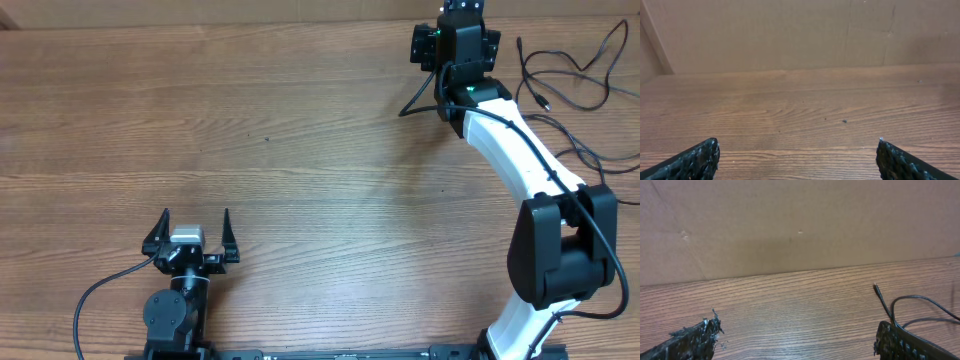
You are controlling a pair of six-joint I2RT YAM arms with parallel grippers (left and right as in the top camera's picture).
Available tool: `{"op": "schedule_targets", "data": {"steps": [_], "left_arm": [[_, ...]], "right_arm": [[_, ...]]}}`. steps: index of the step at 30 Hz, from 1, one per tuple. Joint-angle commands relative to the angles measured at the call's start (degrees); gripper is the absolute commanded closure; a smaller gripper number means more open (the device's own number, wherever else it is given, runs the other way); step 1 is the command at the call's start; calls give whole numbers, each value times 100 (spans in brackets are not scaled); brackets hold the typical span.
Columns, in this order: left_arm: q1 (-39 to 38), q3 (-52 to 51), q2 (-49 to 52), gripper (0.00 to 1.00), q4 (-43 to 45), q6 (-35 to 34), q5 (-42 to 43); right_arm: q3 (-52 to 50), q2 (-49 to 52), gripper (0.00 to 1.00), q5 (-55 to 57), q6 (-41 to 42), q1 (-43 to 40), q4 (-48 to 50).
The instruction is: Untangle cables
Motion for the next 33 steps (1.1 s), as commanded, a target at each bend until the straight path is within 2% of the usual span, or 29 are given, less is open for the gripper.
{"op": "schedule_targets", "data": {"steps": [1,9,18,33], "left_arm": [[42,-22,-70,0,0,70,72],[42,-22,-70,0,-2,111,109],[42,-22,-70,0,-15,-212,201],[74,-22,-70,0,-26,-168,243]], "right_arm": [[66,-175,0,-2,-4,-13,26],[66,-175,0,-2,-4,-15,24],[66,-175,0,-2,-4,-15,26],[66,-175,0,-2,-4,-13,24]]}}
